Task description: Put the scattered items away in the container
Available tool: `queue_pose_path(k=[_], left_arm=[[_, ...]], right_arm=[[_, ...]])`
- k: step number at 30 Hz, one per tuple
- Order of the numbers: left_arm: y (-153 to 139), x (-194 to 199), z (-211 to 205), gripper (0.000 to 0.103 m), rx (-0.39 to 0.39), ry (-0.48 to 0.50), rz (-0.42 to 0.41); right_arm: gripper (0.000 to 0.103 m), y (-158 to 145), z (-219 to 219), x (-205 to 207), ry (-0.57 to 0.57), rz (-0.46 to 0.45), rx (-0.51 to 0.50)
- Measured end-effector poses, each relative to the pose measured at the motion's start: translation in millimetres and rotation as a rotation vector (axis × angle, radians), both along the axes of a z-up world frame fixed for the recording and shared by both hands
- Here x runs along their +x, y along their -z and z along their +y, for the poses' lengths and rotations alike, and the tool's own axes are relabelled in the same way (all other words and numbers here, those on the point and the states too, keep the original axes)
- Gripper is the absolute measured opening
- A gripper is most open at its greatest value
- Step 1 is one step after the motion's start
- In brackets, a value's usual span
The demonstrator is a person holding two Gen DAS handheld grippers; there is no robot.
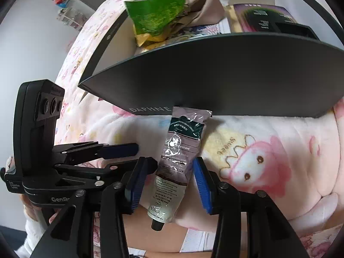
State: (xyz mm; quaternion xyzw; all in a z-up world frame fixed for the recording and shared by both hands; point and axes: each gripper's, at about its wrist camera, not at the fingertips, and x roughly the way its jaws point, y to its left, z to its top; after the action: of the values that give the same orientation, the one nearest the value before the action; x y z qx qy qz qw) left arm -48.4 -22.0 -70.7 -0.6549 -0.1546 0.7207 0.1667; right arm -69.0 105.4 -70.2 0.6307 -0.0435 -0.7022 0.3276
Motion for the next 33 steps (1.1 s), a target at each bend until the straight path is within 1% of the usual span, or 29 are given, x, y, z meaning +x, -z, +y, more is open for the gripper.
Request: queue_pose_path(k=[2,3,6,7,9,11,12,14,16,17,18,20,21,22,23,24,26,27,28,30,31,32,33], left_arm=[[-4.2,2.0,3.3,0.029,0.005,0.027,0.024],[-6.4,3.3,3.8,0.026,0.025,0.041,0.033],[-14.8,7.2,-0.2,0.026,0.092,0.060,0.060],[-20.6,9.2,-4.8,0.026,0.105,0.046,0.086],[-23.8,10.3,-13.7,0.029,0.089,0.007,0.102],[-18.5,9.3,-27.9,0.029,0.084,-0.057,0.070],[-16.2,9.5,-34.1,0.030,0.086,-0.073,0.055],[-14.0,12.0,-42.4,0.034,0.087,-0.103,0.035],[-14.7,22.0,-47.6,0.046,0.054,-0.110,0.024],[-12.7,27.3,-49.0,0.047,0.028,-0.104,0.007],[-9.4,32.7,-51.0,0.046,0.013,-0.105,-0.011],[-8.9,38.2,-53.6,0.047,0.037,-0.109,-0.008],[-11.5,38.2,-53.2,0.047,0.065,-0.098,0.004],[-14.3,36.9,-52.8,0.047,0.120,-0.081,0.013],[-15.3,35.9,-52.8,0.047,0.146,-0.077,0.017],[-15.5,34.3,-52.5,0.047,0.155,-0.075,0.022],[-13.4,33.4,-49.9,0.046,0.122,-0.061,0.013],[-10.3,36.0,-39.8,0.046,0.107,-0.052,0.004],[-10.5,36.2,-39.5,0.046,0.100,-0.047,0.003],[-11.6,34.3,-40.8,0.046,0.103,-0.052,0.008],[-11.6,34.5,-45.2,0.045,0.105,-0.068,0.006],[-13.0,34.9,-39.2,0.045,0.109,-0.080,0.003],[-12.0,36.2,-43.7,0.045,0.119,-0.092,-0.002]], right_arm=[[0.041,0.3,-1.0,0.4,-0.002,0.005,0.002],[0.041,0.5,-0.3,-0.1,0.003,0.002,-0.005],[0.041,-5.2,12.5,-5.7,0.069,0.028,-0.043],[0.041,-10.2,19.2,-7.7,0.101,0.053,-0.071],[0.041,-17.0,29.5,-10.7,0.141,0.073,-0.112],[0.041,-19.0,38.6,-14.0,0.168,0.061,-0.150],[0.041,-17.2,41.6,-15.3,0.179,0.041,-0.159],[0.041,-8.7,43.1,-17.2,0.189,-0.009,-0.138],[0.041,-4.6,38.8,-17.9,0.178,-0.033,-0.122],[0.041,-4.1,37.7,-17.4,0.172,-0.031,-0.117],[0.041,-5.3,37.3,-16.8,0.167,-0.022,-0.114],[0.041,-9.6,35.4,-13.0,0.151,0.000,-0.110],[0.041,-10.0,33.6,-11.2,0.131,-0.002,-0.110],[0.041,-8.6,30.1,-8.9,0.108,-0.016,-0.109],[0.041,-7.3,27.1,-6.3,0.089,-0.026,-0.100],[0.041,-4.6,22.5,-4.7,0.077,-0.028,-0.088],[0.041,-2.4,20.9,0.8,0.057,-0.013,-0.042],[0.041,-0.5,20.1,2.2,0.048,-0.015,-0.026],[0.041,4.2,16.6,3.1,0.032,-0.031,-0.005],[0.041,12.1,8.0,5.1,-0.009,-0.067,0.020],[0.043,15.5,0.3,8.1,-0.047,-0.082,0.028],[0.043,16.4,-4.0,10.4,-0.070,-0.073,0.045],[0.042,15.5,-7.5,13.0,-0.086,-0.048,0.056]])
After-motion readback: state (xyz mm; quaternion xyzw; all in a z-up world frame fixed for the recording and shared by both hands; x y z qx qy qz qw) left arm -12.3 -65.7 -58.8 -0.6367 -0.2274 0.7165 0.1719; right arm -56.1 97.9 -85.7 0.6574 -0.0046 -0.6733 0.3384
